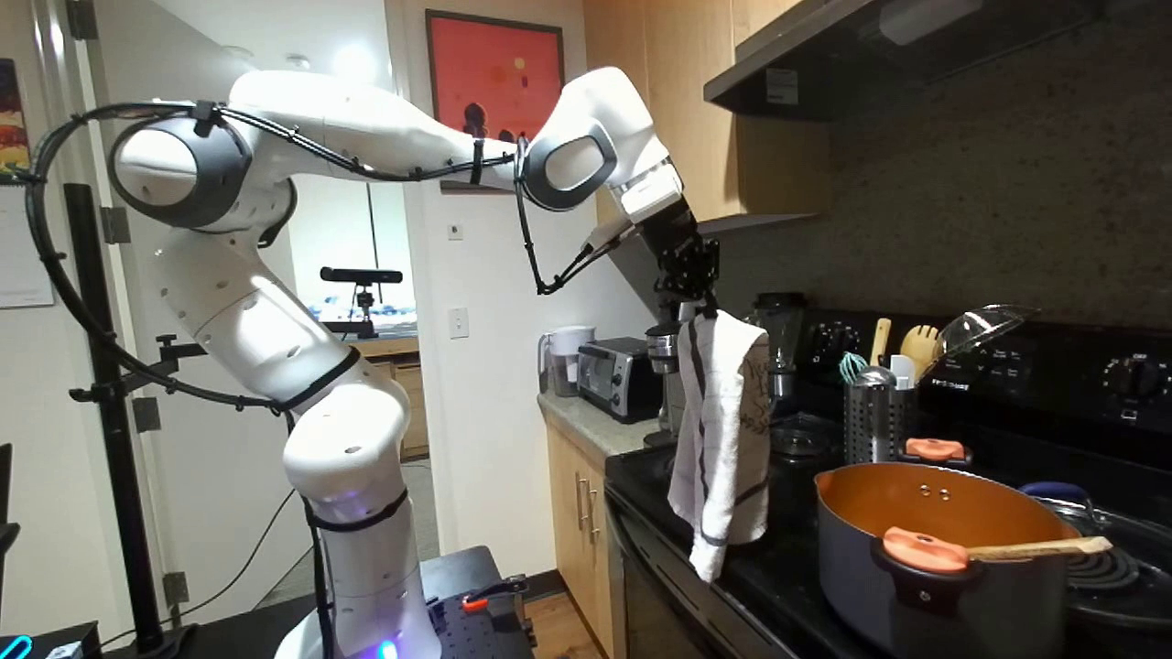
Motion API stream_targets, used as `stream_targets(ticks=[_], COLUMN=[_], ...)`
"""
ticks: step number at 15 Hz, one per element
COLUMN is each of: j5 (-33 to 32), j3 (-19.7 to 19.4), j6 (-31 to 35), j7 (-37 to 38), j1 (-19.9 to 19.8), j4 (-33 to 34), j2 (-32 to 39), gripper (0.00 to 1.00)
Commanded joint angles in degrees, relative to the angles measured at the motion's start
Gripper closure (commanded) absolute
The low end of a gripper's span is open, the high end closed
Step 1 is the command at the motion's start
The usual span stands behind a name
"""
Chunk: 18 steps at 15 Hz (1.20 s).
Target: Put the towel on the top of the stove
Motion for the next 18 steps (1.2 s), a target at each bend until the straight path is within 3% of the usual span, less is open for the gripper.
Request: stream_targets(ticks=[1,9,18], j5=[-0.72,-0.82,-0.46], j3=[1.68,3.88,3.92], j6=[0.50,7.55,9.14], j7=[0.28,2.24,2.79], j1=[-1.61,-1.08,-0.79], j4=[-1.24,1.51,6.41], j2=[1.02,7.13,8.07], gripper=[1.00,1.00,1.00])
